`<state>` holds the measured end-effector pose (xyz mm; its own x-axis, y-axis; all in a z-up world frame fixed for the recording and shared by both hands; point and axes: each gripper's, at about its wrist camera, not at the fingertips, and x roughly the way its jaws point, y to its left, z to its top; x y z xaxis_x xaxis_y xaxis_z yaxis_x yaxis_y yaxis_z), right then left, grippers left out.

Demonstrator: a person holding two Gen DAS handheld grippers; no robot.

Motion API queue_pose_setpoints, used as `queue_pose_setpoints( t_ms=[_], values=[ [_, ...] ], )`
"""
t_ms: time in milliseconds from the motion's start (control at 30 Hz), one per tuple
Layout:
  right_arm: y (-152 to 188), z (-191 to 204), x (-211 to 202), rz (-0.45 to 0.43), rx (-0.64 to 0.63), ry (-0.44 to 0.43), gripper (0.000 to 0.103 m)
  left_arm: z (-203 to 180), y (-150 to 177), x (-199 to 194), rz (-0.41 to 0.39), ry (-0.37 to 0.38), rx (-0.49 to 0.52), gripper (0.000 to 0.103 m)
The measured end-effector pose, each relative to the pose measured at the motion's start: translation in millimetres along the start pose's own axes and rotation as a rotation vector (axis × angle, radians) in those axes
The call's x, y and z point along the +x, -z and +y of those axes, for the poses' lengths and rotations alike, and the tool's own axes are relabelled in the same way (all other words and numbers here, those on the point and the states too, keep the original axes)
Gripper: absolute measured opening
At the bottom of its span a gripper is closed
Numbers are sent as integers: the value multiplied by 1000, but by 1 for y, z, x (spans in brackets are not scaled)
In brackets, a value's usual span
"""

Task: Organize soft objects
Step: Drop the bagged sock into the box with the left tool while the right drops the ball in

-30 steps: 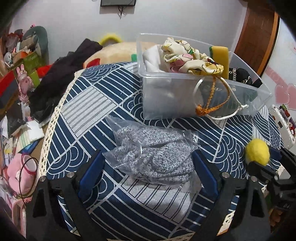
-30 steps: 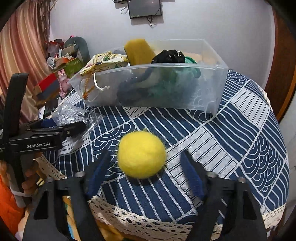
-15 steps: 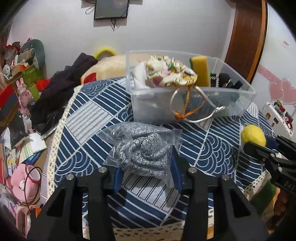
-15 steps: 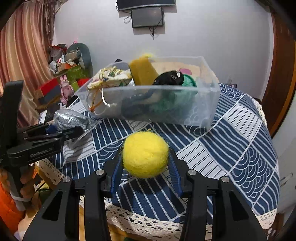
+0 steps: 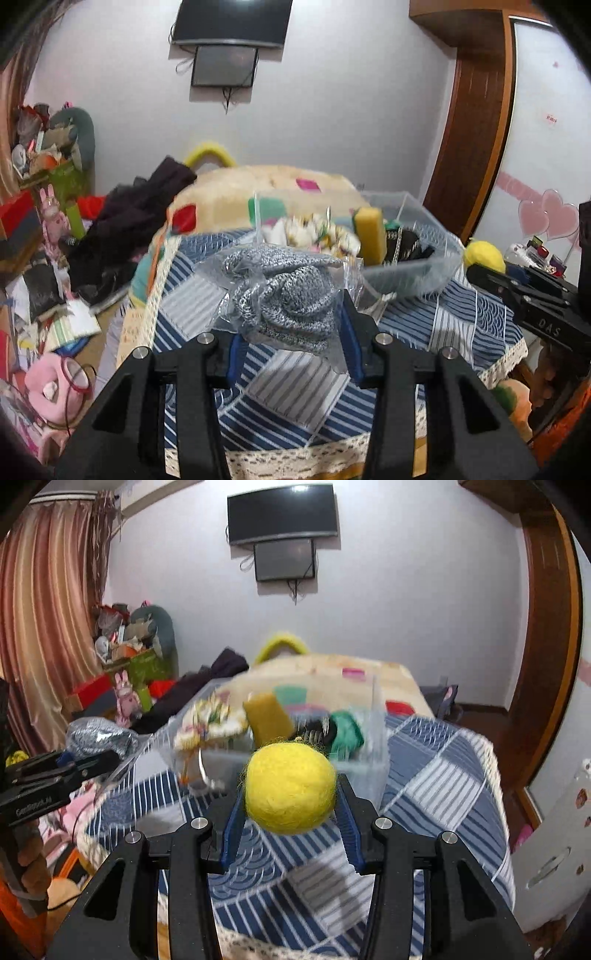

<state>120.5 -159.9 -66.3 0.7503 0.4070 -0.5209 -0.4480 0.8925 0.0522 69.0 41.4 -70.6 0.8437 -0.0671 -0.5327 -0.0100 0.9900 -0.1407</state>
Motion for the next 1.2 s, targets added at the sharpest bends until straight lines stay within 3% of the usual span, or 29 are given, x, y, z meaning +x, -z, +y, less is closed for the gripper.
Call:
queue_pose_setpoints(
  t_ms=[200,367,633,767,900,1033,1200],
  values=[
    [-26,-2,4,-70,-7,14,42,-6,-28,1,-71,4,14,43],
    [-38,-7,18,-80,5,27,42,-14,-46,21,-82,6,26,43],
    [-25,-18,62,21,43,62,42,-19,-52,91,33,31,4,44],
    [-17,-16,72,61,36,62,44,-26,-42,120,88,6,24,55],
    [-18,-13,66,60,11,59,52,-30,-38,119,81,-20,48,68],
    [-19,-13,56,37,9,67,69,-22,-36,109,74,8,15,73],
    [-26,-14,36,-7,14,59,70,-15,-37,86,39,22,-6,74]
  ],
)
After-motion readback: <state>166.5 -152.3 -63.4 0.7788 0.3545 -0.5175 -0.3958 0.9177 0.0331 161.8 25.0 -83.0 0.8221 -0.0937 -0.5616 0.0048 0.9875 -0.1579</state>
